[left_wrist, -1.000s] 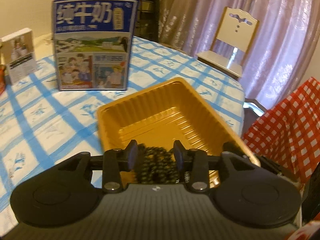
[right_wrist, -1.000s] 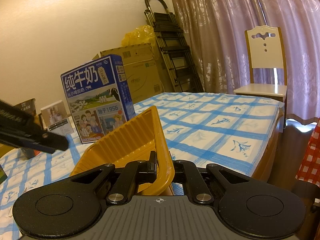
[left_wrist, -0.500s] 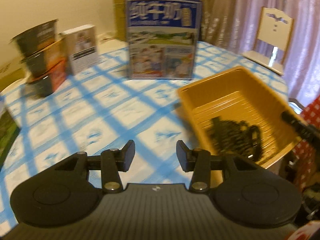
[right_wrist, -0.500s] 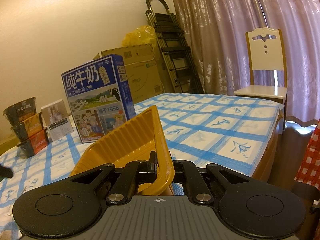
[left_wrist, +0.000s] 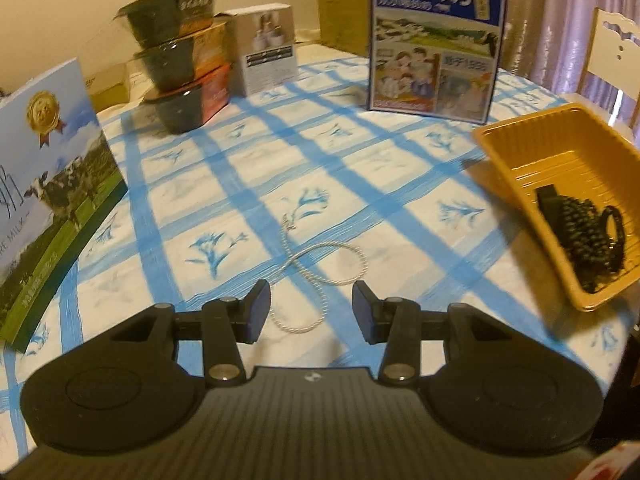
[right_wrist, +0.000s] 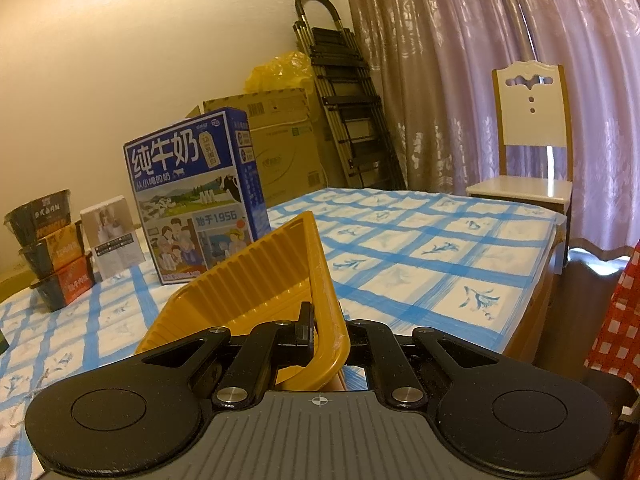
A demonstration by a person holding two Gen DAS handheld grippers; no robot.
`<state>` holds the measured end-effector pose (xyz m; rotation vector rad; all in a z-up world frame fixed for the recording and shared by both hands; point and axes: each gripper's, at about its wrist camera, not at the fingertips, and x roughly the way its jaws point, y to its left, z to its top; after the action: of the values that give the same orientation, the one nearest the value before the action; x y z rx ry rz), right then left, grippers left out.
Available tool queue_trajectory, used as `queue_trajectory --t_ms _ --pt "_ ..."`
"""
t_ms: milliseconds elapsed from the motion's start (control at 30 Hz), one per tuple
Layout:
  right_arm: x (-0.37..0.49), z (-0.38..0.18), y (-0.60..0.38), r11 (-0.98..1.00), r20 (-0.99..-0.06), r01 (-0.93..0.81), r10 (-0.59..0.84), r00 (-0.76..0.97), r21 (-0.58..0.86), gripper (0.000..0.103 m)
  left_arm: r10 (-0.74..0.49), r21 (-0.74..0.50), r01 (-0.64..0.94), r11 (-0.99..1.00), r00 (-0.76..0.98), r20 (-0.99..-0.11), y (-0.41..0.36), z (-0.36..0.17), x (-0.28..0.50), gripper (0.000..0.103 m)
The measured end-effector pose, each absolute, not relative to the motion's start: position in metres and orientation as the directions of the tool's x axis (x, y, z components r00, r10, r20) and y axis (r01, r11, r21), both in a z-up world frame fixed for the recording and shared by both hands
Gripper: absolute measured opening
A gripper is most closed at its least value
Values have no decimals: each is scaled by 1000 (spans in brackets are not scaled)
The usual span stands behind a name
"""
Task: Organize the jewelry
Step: 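Move the left tool to the white pearl strand and grasp it, then lift the white pearl strand and carry it over the tray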
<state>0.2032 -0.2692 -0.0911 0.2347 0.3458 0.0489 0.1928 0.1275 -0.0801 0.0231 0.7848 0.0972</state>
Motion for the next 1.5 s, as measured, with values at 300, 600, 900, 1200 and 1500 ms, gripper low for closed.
queue_trajectory --t_ms 300,600,900,1200,1500 --pt "203 -92 -272 973 -330 -7 85 940 231 6 99 44 -100 994 655 -749 151 -109 217 34" --pt "203 -92 -271 973 -330 -7 85 940 231 6 78 5 -118 993 623 -779 166 -125 233 21" --pt "203 -92 -271 973 -331 -7 85 940 230 6 68 -20 -133 991 624 -779 170 -131 238 1" --pt "203 -92 -270 974 -331 -7 84 940 229 6 67 -21 -122 992 668 -741 168 -102 228 1" --pt "203 -92 -269 974 -331 -7 84 940 228 6 40 -8 -57 998 793 -608 153 -16 213 1"
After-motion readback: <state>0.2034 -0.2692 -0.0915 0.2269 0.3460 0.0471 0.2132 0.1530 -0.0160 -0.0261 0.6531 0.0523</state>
